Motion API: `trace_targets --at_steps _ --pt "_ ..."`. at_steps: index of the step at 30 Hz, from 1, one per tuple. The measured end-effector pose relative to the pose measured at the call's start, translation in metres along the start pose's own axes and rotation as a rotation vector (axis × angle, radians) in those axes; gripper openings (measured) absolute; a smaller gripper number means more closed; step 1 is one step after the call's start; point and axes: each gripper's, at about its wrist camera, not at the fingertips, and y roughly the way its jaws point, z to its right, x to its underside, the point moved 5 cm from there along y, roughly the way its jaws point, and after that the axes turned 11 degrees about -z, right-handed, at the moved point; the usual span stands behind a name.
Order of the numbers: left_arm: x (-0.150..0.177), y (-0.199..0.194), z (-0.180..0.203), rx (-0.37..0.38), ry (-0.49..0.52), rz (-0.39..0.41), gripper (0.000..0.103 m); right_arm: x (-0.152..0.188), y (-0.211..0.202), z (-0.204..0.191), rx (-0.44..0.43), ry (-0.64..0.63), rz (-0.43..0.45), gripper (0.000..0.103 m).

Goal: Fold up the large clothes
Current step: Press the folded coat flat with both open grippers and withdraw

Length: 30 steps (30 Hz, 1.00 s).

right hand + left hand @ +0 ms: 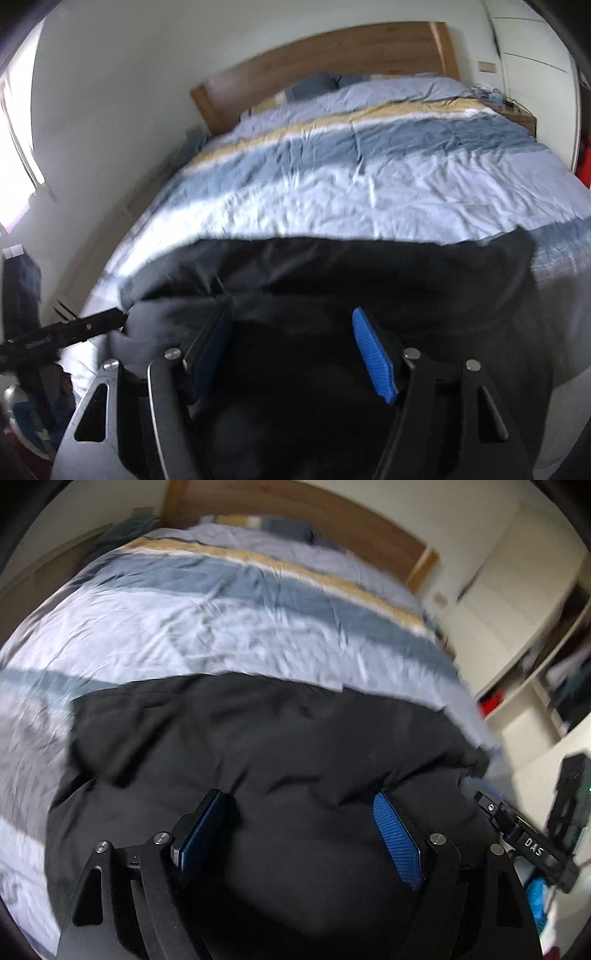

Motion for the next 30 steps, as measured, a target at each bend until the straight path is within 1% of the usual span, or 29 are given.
trace_targets --at_steps 2,3,7,12,14,16,19,22,25,28,30 --pt "-0.013 0.025 0.003 -0.056 0.017 -0.042 0.082 -0.005 0.018 0.003 0.027 -0.004 -0.031 0.067" --pt "-0.019 0.034 0.002 -0.068 0.009 -0.052 0.084 -0.009 0.026 0.006 0.035 0.004 -0.042 0.067" --pt "-0.047 0.062 -0.012 -0.093 -0.041 -0.084 0.091 -0.027 0.055 0.020 0.034 0.038 -0.087 0.067" --pt "-0.071 0.094 -0.021 -0.136 -0.057 -0.111 0.095 -0.047 0.091 0.034 0.038 0.067 -0.130 0.068" --pt "-0.077 0.103 -0.025 -0.142 -0.063 -0.124 0.097 -0.052 0.100 0.039 0.039 0.072 -0.143 0.069" --pt "-0.081 0.108 -0.030 -0.127 -0.075 -0.136 0.098 -0.055 0.104 0.045 0.023 0.077 -0.156 0.069" --pt "-0.078 0.102 -0.042 -0.105 -0.089 -0.142 0.098 -0.054 0.100 0.059 0.008 0.077 -0.156 0.069" --pt "-0.068 0.092 -0.067 -0.118 -0.138 -0.156 0.098 -0.042 0.084 0.091 0.026 0.114 -0.143 0.069" --pt "-0.054 0.082 -0.088 -0.141 -0.175 -0.172 0.098 -0.023 0.070 0.132 0.040 0.193 -0.148 0.069" --pt "-0.037 0.068 -0.115 -0.203 -0.235 -0.181 0.098 -0.007 0.055 0.163 0.108 0.234 -0.161 0.069" --pt "-0.023 0.060 -0.134 -0.244 -0.291 -0.194 0.098 0.005 0.041 0.176 0.243 0.208 -0.180 0.069"
